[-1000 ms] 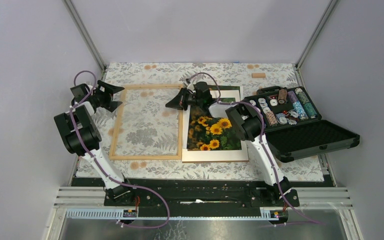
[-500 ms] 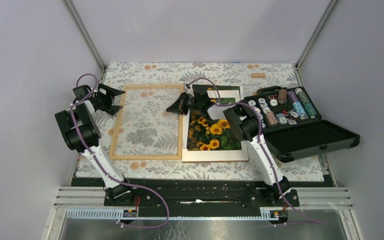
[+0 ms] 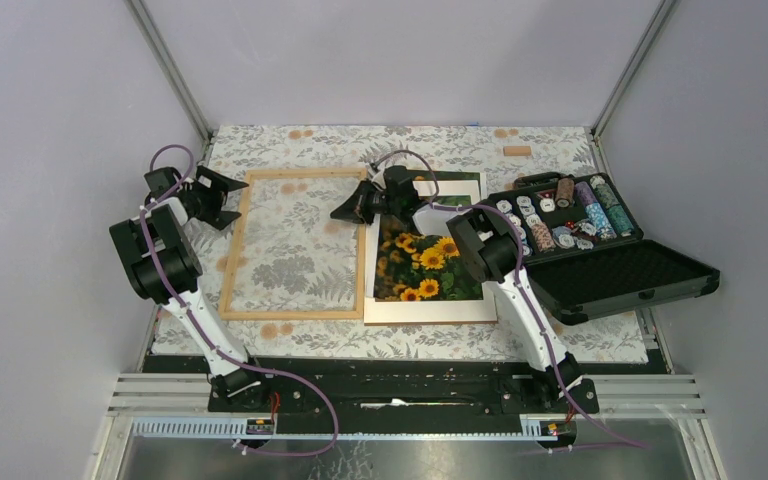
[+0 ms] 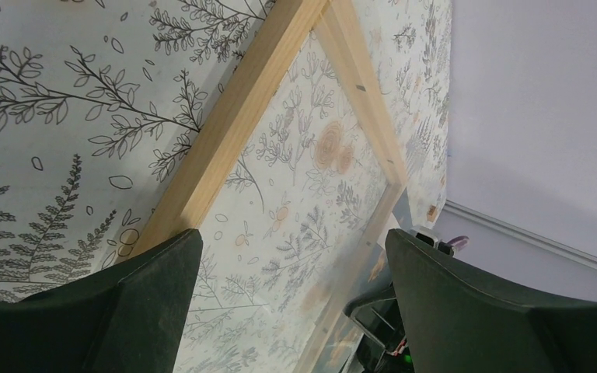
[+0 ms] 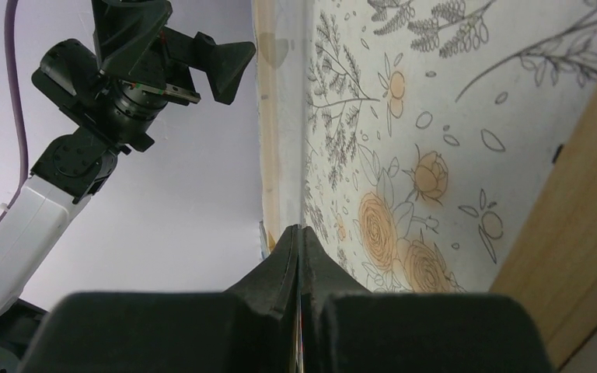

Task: Put the photo into the frame
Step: Place the photo frame item in the photo frame.

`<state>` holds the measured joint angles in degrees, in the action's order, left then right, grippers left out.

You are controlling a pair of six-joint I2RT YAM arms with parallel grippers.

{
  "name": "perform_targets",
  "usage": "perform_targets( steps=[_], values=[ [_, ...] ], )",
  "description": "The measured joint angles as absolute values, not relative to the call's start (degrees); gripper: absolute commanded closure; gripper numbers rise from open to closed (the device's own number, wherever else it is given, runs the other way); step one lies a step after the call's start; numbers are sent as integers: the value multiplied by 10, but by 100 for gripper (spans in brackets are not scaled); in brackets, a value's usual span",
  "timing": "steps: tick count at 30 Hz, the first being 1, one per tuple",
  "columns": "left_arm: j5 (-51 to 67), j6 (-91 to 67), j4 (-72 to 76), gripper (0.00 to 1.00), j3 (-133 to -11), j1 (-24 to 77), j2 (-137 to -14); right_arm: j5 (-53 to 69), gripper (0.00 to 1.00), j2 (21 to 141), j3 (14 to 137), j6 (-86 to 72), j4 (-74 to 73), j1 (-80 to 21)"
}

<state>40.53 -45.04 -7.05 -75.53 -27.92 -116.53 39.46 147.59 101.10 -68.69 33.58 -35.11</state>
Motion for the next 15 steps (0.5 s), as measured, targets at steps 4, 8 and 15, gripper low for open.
perform_targets(
  steps=[4,8,15],
  values=[
    [404,-450,-71,8,-755,-279,-1168,389,100,1484,1024,-682,329,-351],
    [401,-449,-73,7,-755,-279,-1168,383,100,1493,1031,-674,315,-351],
    [364,-430,-86,5,-755,-279,-1146,382,100,1494,1034,-660,287,-352]
  ],
)
